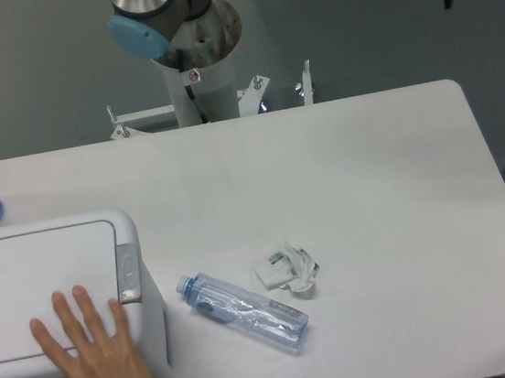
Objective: Open the trash can
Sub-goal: 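Move the gripper from above the table toward the white trash can, then lower the gripper onto the grey button beside the trash can lid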
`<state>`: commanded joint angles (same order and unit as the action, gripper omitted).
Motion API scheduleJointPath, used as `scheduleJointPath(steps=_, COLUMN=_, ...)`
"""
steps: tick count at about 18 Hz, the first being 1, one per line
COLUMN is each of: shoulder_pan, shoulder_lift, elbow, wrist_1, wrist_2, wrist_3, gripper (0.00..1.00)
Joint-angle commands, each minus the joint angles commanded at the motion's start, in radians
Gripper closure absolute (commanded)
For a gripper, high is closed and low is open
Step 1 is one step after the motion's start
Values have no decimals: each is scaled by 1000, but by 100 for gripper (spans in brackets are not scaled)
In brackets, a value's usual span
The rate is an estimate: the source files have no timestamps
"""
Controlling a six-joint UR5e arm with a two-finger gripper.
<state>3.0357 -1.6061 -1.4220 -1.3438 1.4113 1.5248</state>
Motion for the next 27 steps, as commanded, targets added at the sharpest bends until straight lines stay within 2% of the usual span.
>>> scheduleJointPath(steps=5, shoulder_pan=-6, shoulder_lift=-2, elbow=2, wrist_1=0, wrist_2=-2, wrist_3=-12, gripper=0)
scheduleJointPath(steps=8, shoulder_pan=-44, shoulder_lift=2, elbow=2, wrist_1=2, wrist_2=-2, wrist_3=-112, gripper=0)
scheduleJointPath(steps=12, shoulder_pan=-126, shoulder_lift=2, elbow=0, wrist_1=3, wrist_2=3, wrist_3=-298, gripper=0)
scheduleJointPath(steps=16, shoulder_pan=-270, shoulder_lift=-14, elbow=0, wrist_1=60, wrist_2=2, wrist_3=-475, gripper=0)
scheduleJointPath(steps=19, shoulder_pan=-354, shoulder_lift=-31, elbow=2, wrist_1=64, wrist_2=-3, wrist_3=-686, gripper=0)
scheduleJointPath(steps=21, shoulder_pan=-446, shoulder_lift=-58, elbow=6, wrist_1=98, wrist_2=-5, wrist_3=-812, gripper=0)
scheduleJointPath(steps=24, shoulder_pan=-529, shoulder_lift=-97, elbow=3, wrist_1=135, wrist_2=-6, wrist_3=-1051, gripper=0)
scheduleJointPath(steps=27, shoulder_pan=-600, shoulder_lift=-139, elbow=5, wrist_1=265, wrist_2=-87, wrist_3=-1246, gripper=0)
